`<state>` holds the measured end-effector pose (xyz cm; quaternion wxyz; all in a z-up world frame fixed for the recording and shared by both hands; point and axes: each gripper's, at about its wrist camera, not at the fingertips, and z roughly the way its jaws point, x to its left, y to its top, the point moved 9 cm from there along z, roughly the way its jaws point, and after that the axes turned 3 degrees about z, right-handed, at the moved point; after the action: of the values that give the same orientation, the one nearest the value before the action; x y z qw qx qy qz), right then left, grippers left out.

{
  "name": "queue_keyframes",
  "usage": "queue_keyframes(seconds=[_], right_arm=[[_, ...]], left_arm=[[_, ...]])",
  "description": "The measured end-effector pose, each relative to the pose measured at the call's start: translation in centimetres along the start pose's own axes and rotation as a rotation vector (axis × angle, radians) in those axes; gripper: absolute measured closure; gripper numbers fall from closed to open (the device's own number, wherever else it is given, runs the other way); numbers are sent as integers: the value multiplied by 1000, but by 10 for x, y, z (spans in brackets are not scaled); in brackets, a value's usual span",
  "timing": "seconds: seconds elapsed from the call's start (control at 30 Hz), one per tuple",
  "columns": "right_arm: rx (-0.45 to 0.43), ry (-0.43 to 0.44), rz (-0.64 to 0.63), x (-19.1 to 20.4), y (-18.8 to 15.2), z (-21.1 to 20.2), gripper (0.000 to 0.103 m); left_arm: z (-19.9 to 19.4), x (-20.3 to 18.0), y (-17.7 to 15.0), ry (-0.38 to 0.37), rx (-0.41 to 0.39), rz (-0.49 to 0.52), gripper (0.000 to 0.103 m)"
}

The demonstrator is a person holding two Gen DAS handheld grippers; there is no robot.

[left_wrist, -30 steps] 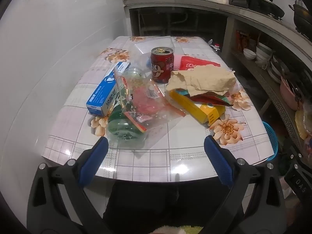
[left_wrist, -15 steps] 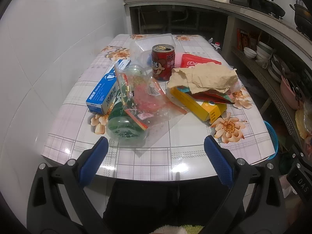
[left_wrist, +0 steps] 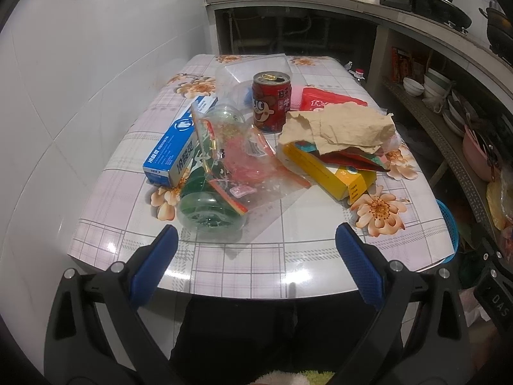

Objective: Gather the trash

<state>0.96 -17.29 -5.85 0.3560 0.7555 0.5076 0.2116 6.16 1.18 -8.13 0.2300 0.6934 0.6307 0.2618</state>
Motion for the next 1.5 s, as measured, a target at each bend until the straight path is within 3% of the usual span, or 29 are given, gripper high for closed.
queue_keyframes(seconds=[1.5], right_arm=[[10, 12, -4, 9, -2, 4, 5]], left_arm=[[10, 11, -5, 13, 35, -16, 9]])
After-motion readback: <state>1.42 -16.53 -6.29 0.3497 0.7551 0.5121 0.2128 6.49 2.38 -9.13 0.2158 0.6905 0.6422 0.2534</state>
